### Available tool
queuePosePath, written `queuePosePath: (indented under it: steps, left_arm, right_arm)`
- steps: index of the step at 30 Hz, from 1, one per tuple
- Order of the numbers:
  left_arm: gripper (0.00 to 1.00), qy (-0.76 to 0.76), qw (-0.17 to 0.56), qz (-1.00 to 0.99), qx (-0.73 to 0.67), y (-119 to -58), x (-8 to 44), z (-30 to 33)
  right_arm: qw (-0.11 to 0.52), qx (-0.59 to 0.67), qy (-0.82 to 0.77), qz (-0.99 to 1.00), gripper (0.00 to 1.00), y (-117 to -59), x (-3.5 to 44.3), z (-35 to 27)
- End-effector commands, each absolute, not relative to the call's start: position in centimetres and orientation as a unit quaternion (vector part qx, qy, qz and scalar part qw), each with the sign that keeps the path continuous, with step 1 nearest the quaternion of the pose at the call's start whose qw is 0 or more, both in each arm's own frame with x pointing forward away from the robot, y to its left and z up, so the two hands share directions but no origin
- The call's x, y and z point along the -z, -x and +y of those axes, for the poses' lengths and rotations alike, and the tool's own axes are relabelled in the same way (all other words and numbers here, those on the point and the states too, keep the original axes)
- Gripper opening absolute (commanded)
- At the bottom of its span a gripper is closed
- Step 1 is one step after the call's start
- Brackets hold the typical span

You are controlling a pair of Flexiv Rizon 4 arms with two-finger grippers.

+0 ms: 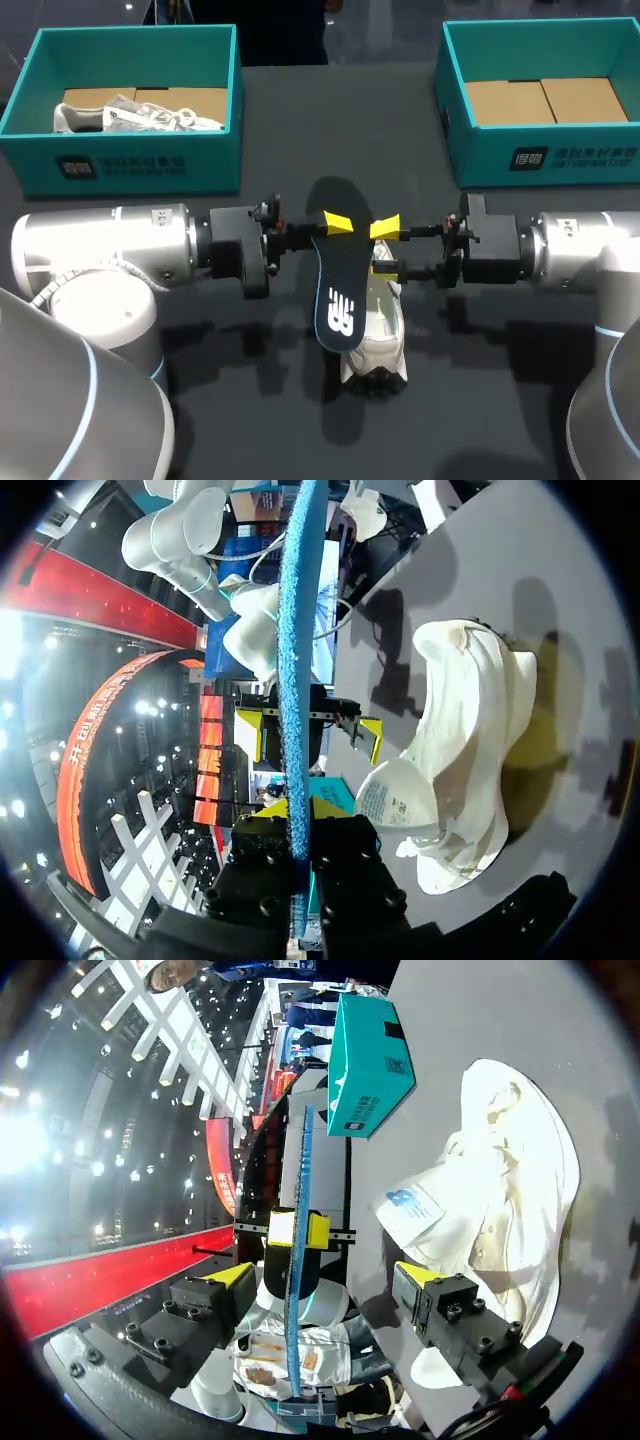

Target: Take the shoe out of the shoebox, open the shoe tongue, remove and reinsert the insole, then place the shoe into the shoebox

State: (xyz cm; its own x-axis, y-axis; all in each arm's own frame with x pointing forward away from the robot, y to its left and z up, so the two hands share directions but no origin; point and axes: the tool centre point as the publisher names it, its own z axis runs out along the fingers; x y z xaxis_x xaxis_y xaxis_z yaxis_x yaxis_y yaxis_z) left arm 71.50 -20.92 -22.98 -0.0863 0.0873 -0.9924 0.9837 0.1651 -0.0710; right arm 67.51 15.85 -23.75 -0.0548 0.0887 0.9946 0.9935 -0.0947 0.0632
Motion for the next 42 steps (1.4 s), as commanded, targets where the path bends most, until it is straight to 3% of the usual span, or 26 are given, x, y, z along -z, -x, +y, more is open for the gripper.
queuePosePath:
  steps: [1, 31, 42]
  left_arm:
    - [0.00, -0.466, 0.487, 0.586, 0.450, -70.0, 22.0, -19.4]
    - [0.00, -0.499, 0.465, 0.600, 0.418, -68.8, 21.3, -18.9]
    - [0.00, -0.457, 0.430, 0.644, 0.437, -65.4, 20.1, -17.4]
  right_arm:
    - [0.411, 0.492, 0.526, -0.559, 1.00, -66.1, 22.4, 13.0]
    - [0.414, 0.464, 0.526, -0.580, 1.00, -65.7, 22.4, 12.8]
    - [0.247, 0.518, 0.438, -0.692, 1.00, -63.4, 23.7, 9.9]
